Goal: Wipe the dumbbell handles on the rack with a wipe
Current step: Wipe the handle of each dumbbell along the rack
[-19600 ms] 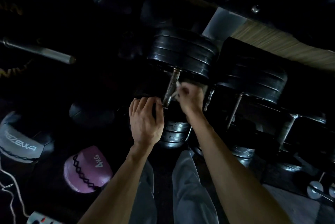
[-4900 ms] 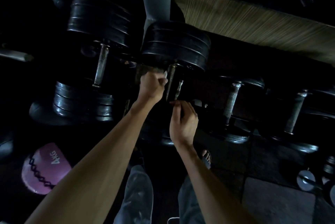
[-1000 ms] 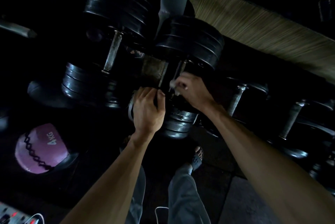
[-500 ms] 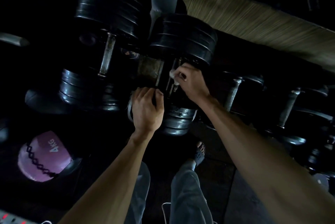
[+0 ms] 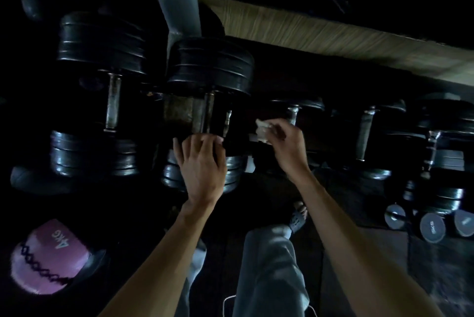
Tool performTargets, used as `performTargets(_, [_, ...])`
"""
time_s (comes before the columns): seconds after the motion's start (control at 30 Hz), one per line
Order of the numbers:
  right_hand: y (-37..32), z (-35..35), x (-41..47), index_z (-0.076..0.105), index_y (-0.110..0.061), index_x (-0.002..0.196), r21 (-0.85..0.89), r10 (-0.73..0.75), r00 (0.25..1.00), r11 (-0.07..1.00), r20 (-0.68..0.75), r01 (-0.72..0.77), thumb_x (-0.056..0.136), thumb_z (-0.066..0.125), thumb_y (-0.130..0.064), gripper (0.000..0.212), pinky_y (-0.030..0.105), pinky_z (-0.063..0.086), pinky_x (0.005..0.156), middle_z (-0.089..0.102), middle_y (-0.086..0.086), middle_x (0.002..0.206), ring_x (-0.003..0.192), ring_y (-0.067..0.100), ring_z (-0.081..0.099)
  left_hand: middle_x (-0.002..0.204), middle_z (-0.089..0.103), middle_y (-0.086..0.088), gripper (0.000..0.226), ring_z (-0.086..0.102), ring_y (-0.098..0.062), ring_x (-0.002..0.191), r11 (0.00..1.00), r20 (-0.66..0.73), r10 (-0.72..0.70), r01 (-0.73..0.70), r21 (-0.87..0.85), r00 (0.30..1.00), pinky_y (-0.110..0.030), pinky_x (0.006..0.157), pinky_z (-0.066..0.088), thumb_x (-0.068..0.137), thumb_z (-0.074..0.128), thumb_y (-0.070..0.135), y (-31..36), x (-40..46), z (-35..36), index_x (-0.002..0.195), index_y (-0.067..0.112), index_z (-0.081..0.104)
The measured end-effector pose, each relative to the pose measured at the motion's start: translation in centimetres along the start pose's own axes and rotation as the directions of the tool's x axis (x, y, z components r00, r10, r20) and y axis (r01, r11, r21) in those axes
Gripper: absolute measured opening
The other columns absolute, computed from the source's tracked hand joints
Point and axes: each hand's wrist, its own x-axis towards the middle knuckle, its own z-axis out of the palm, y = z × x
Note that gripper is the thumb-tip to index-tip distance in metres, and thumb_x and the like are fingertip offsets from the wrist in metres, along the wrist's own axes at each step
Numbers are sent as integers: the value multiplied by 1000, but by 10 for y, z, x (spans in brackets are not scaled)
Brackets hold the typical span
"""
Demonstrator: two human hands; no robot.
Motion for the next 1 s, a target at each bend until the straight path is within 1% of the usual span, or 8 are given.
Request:
performTargets(0.17, [48,-70,-1,72,-21,103,-29,96,974,994,-204,-104,96,64,-19,11,48,61,78,75,-6,91,87,13,73,112,64,-2,26,57,-24,106,991,88,77,-67,-113,993,-49,103,41,99,44,27,78,-38,66,108,16,66])
performTargets(0.3, [75,-97,19,73,-13,112,-71,89,975,992,-204,-106,97,63,-14,18,33,62,79,69,-18,88,86,5,70,120,61,-7,41,54,-21,114,934,161,-231,265,-241,960,-44,100,46,99,35,38,116,-59,117,119,12,60])
performTargets(0.4, [81,-97,42,75,-14,113,-108,11,988,994,-156,-28,98,63,-15,19,10,54,72,74,-7,95,86,6,70,121,64,-9,46,56,-25,117,905,106,-347,362,-222,932,-44,103,44,98,34,38,122,-58,142,118,9,63])
performTargets(0.47, [79,-86,59,75,-19,91,-82,-24,988,997,-151,12,98,64,-20,14,16,53,63,69,-11,77,68,0,63,122,64,-6,43,55,-20,118,885,88,-385,394,-249,919,-39,104,43,98,36,37,121,-56,146,119,11,63])
performTargets(0.57, [75,-67,73,53,-26,60,-45,-18,972,999,-235,7,99,62,-22,41,17,39,51,52,-13,55,47,1,49,119,65,-1,42,53,-6,110,848,73,-437,438,-299,896,-9,94,34,100,35,37,118,-50,147,118,12,63])
performTargets(0.7, [90,-72,46,65,-9,75,-54,-8,1000,999,15,9,102,58,-18,29,12,39,51,60,-8,60,52,1,56,98,69,-2,43,50,0,91,875,11,-406,393,-282,914,-4,85,30,100,29,29,112,-45,154,101,11,68])
performTargets(0.83, [110,-83,31,74,-12,82,-131,128,960,987,250,-98,98,62,-16,20,27,50,60,72,-1,72,63,-2,61,95,68,-3,47,51,-5,88,887,18,-386,376,-266,922,-23,85,38,98,26,31,113,-48,153,98,11,68])
performTargets(1.0, [66,-62,67,72,-6,81,-86,-5,977,996,-215,-13,99,62,-16,23,7,36,52,63,-4,65,53,-2,53,100,68,-4,47,57,-13,97,893,50,-370,370,-255,928,-25,90,40,98,27,33,109,-46,151,102,13,70])
